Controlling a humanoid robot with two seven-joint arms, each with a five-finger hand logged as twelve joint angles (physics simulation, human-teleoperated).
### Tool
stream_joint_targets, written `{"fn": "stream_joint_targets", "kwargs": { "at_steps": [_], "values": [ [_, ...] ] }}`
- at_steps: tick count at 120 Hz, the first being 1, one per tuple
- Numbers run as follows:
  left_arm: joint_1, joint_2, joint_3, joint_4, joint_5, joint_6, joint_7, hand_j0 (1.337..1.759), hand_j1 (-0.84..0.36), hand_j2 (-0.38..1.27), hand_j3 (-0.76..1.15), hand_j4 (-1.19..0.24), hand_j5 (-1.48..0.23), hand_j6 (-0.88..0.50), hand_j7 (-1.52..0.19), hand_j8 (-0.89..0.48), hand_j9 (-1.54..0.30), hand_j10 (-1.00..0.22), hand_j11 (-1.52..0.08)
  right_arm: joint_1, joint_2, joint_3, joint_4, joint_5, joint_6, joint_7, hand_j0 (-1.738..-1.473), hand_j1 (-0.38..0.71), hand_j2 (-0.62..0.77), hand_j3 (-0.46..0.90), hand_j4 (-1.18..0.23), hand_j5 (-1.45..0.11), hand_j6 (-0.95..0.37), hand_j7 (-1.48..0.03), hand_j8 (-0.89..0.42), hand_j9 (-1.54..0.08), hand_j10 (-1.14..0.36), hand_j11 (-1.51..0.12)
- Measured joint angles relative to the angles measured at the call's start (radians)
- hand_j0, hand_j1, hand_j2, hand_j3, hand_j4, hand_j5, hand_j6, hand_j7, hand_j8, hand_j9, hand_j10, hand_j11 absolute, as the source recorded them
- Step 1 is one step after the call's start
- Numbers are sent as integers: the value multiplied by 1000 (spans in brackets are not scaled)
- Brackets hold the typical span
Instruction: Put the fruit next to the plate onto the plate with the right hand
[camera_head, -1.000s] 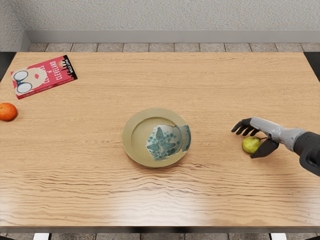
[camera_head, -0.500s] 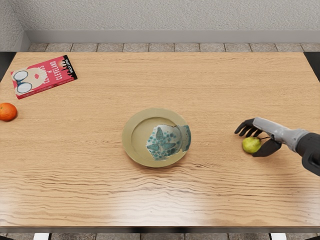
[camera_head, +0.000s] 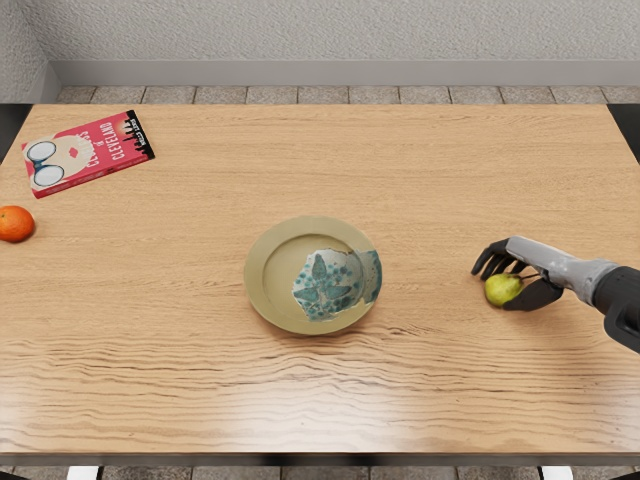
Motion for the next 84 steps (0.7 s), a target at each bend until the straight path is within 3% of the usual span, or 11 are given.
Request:
{"fn": "stream_joint_targets", "kwargs": {
  "at_steps": [15, 37, 74, 84],
  "values": [
    [0, 0, 0, 0, 0, 0, 0, 1658, 349, 0, 0, -1, 0, -1, 0, -1, 0, 0, 0, -1, 0, 1, 0, -2, 5, 3, -1656, 329, 114, 0, -615, -788, -508, -791, -373, -795, -477, -805],
    [0, 0, 0, 0, 0, 0, 0, 1658, 349, 0, 0, -1, 0, -1, 0, -1, 0, 0, 0, -3, 2, 1, -1, -3, 7, 4, -1653, 299, 212, -1, -680, -840, -548, -862, -426, -860, -534, -882],
    [0, 0, 0, 0, 0, 0, 0, 1658, 349, 0, 0, -1, 0, -1, 0, -1, 0, 0, 0, -4, 1, 6, -11, 16, 26, 5, -1645, 279, 156, -1, -700, -899, -525, -904, -405, -934, -513, -965],
    [0, 0, 0, 0, 0, 0, 0, 1658, 349, 0, 0, -1, 0, -1, 0, -1, 0, -1, 0, 3, 0, 14, -14, 45, 56, 5, -1647, 298, 204, 1, -694, -914, -517, -906, -376, -939, -505, -965]
  ]
}}
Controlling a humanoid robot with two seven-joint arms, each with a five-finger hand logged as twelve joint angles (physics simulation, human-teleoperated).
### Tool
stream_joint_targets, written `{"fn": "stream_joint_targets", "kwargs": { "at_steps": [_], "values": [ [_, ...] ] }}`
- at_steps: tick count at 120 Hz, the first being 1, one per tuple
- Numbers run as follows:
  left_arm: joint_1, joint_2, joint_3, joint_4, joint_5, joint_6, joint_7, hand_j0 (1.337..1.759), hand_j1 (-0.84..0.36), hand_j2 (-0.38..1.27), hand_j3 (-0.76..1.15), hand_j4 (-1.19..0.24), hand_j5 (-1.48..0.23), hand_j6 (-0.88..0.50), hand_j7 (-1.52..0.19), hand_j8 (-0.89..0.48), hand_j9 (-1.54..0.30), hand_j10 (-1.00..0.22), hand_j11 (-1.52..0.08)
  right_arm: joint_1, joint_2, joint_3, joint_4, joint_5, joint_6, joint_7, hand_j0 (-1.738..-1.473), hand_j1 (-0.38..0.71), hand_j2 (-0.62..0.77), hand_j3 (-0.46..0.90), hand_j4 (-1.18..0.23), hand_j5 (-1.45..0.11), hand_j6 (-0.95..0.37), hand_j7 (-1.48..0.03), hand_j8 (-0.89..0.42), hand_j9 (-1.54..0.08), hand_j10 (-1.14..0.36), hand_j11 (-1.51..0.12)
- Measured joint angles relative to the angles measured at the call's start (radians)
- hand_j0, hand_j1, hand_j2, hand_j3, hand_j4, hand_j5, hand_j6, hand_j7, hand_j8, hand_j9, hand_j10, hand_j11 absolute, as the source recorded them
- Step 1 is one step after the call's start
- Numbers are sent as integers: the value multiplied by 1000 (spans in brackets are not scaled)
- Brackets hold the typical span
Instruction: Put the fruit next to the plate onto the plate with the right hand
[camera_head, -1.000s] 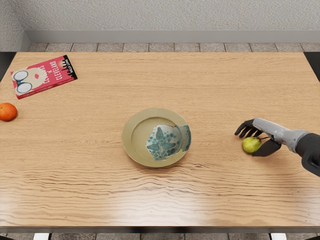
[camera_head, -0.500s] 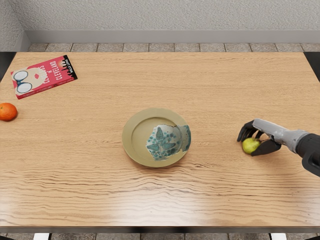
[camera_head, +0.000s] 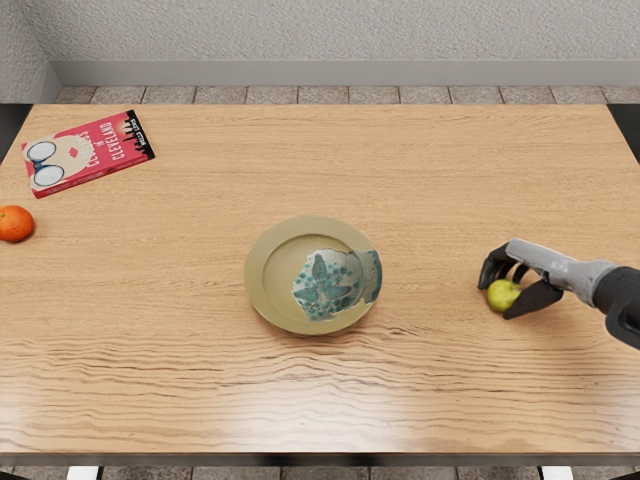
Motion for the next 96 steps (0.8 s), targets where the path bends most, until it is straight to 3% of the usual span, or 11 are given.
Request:
{"fn": "stream_joint_targets", "kwargs": {
  "at_steps": [17, 48, 96],
  "values": [
    [1, 0, 0, 0, 0, 0, 0, 1658, 349, 0, 0, -1, 0, -1, 0, -1, 0, 0, 0, 6, -2, 56, -1, 64, 89, 0, -1650, 332, 254, 1, -670, -954, -492, -906, -347, -957, -484, -971],
    [-1, 0, 0, 0, 0, 0, 0, 1658, 349, 0, 0, -1, 0, -1, 0, -1, 0, 0, 0, 8, 6, 191, -2, 180, 262, -4, -1654, 259, 150, 1, -661, -960, -535, -903, -388, -948, -523, -957],
    [1, 0, 1, 0, 0, 0, 0, 1658, 349, 0, 0, -1, 0, -1, 0, -1, 0, 0, 0, 65, 136, 280, -20, 252, 360, -14, -1657, 286, 206, 1, -652, -975, -525, -903, -369, -951, -507, -954]
  ]
}}
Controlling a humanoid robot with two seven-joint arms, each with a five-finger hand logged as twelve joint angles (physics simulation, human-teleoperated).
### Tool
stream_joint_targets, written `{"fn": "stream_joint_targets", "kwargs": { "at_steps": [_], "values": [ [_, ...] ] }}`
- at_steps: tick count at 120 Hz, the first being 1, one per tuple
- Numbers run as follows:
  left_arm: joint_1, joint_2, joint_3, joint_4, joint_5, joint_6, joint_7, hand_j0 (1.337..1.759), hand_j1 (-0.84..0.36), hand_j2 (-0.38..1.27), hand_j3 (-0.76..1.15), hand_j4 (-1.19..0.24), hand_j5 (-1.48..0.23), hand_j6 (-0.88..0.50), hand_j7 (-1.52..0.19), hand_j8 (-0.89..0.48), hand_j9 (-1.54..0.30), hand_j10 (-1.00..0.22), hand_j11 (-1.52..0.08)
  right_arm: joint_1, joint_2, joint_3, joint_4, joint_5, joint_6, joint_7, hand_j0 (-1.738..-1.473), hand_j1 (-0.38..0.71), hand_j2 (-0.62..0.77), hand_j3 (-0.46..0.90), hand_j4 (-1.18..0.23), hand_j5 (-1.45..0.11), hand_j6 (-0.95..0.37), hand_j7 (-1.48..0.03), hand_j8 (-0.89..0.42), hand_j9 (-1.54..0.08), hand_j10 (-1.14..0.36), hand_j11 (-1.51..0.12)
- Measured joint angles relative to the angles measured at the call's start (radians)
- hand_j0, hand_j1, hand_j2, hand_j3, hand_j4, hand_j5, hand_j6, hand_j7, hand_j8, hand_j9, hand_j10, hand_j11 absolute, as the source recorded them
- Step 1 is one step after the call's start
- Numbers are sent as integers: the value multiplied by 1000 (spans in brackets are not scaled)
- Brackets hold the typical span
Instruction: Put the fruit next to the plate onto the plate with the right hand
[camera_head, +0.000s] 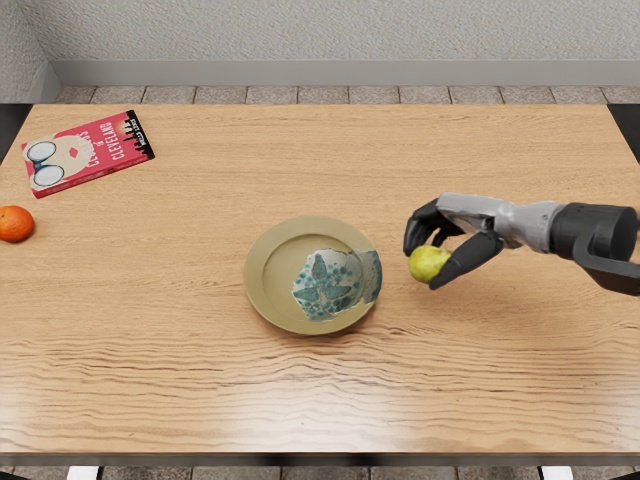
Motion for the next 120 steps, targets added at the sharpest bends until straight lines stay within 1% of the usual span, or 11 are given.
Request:
{"fn": "stream_joint_targets", "kwargs": {
  "at_steps": [13, 30, 33, 39, 67, 84, 103, 120],
  "values": [
    [0, 0, 0, 0, 0, 0, 0, 1658, 349, 0, 0, 0, 0, -1, 0, -1, 0, 0, 0, 24, 53, 1, -15, 2, 3, -6, -1658, 300, 223, 1, -652, -976, -514, -903, -363, -947, -495, -949],
    [0, 0, 0, 0, 0, 0, 0, 1658, 349, 0, 0, -1, 0, -1, 0, -1, 0, 0, 0, 50, 130, 1, -44, 2, 3, -16, -1658, 292, 218, 1, -660, -962, -517, -902, -379, -934, -496, -930],
    [0, 0, 0, 0, 0, 0, 0, 1658, 349, 0, 0, 0, 0, -1, 0, -1, 0, 0, 0, 53, 143, 0, -49, 2, 3, -17, -1658, 297, 235, 1, -661, -960, -520, -902, -381, -934, -504, -928],
    [0, 0, 0, 0, 0, 0, 0, 1658, 349, 0, 0, 0, 0, -1, 0, -1, 0, 0, 0, 60, 168, -1, -59, 1, 2, -18, -1658, 295, 223, 1, -661, -960, -516, -901, -378, -936, -500, -928],
    [0, 0, 0, 0, 0, 0, 0, 1658, 349, 0, 0, 0, 0, -1, 0, 0, 0, 0, 0, 82, 309, -11, -133, -15, 0, -19, -1658, 294, 223, 1, -661, -950, -522, -898, -383, -934, -504, -924],
    [-1, 0, 0, 0, 0, 0, 0, 1658, 349, 0, 0, 0, 0, -1, 0, 0, 0, 0, 0, 86, 393, -27, -190, -51, -3, -20, -1658, 293, 222, 1, -661, -949, -522, -897, -381, -934, -504, -923],
    [0, 0, 0, 0, 0, 0, 0, 1658, 349, 0, 0, 0, 0, -1, 0, 0, 0, 0, 0, 87, 453, -42, -224, -93, -9, -20, -1657, 285, 197, 0, -665, -943, -526, -897, -391, -933, -515, -923],
    [0, 0, 0, 0, 0, 0, 0, 1658, 349, 0, 0, 0, 0, 0, 0, 0, 0, 0, 0, 87, 477, -51, -238, -118, -12, -20, -1656, 276, 185, 0, -667, -938, -533, -897, -399, -932, -523, -921]
  ]
}}
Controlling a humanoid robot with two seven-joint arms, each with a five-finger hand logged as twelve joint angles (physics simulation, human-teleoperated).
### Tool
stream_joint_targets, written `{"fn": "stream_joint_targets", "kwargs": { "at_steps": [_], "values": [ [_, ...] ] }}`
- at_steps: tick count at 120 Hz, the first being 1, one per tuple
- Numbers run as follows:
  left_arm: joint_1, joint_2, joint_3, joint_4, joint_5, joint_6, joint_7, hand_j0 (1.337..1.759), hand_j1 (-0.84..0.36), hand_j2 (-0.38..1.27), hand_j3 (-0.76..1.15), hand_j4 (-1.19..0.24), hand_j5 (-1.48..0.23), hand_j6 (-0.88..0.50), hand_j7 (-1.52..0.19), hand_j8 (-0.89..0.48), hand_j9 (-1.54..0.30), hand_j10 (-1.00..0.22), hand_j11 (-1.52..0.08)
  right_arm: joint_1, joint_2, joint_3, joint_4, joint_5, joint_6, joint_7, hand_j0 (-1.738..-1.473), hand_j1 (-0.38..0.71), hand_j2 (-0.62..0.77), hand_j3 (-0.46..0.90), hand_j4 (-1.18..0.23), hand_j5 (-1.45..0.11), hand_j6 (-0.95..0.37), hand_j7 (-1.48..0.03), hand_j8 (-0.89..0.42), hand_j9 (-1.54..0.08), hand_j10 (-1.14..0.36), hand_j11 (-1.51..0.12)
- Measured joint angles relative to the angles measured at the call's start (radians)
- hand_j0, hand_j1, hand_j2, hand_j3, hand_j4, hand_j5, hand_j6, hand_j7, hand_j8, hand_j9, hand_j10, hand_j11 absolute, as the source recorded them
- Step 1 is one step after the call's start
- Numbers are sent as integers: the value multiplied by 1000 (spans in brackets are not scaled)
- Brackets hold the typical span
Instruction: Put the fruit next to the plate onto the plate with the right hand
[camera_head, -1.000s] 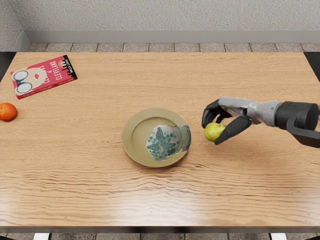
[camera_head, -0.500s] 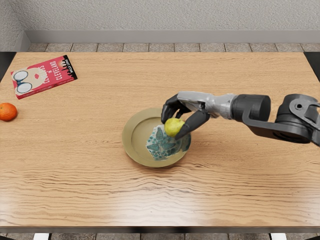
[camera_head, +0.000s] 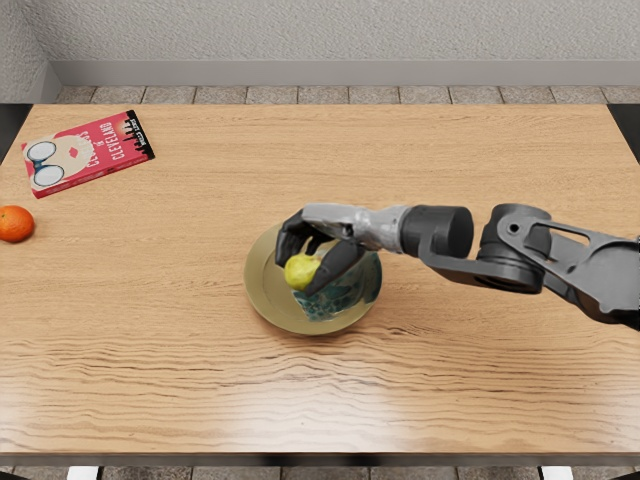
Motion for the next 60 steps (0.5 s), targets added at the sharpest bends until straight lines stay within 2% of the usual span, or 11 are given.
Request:
{"fn": "stream_joint_targets", "kwargs": {
  "at_steps": [26, 39, 60],
  "values": [
    [1, 0, 0, 0, 0, 0, 0, 1658, 349, 0, 0, 0, 0, 0, 0, 0, 0, 0, 0, -3, 7, -2, -3, -6, 0, 0, -1656, 258, 160, 0, -637, -880, -556, -851, -429, -883, -544, -874],
    [0, 0, 0, 0, 0, 0, 0, 1658, 349, 0, 0, 0, 0, 0, 0, 0, 0, 0, 0, -7, 7, -1, -4, -5, -3, 1, -1657, 229, 63, 0, -562, -763, -521, -744, -432, -764, -510, -759],
    [1, 0, 0, 0, 0, 0, 0, 1658, 349, 0, 0, 0, 0, 0, 0, 0, 0, 0, 0, -15, 7, -1, -10, -1, -12, 1, -1658, 111, -8, 0, -418, -557, -401, -549, -363, -557, -396, -555]
  ]
}}
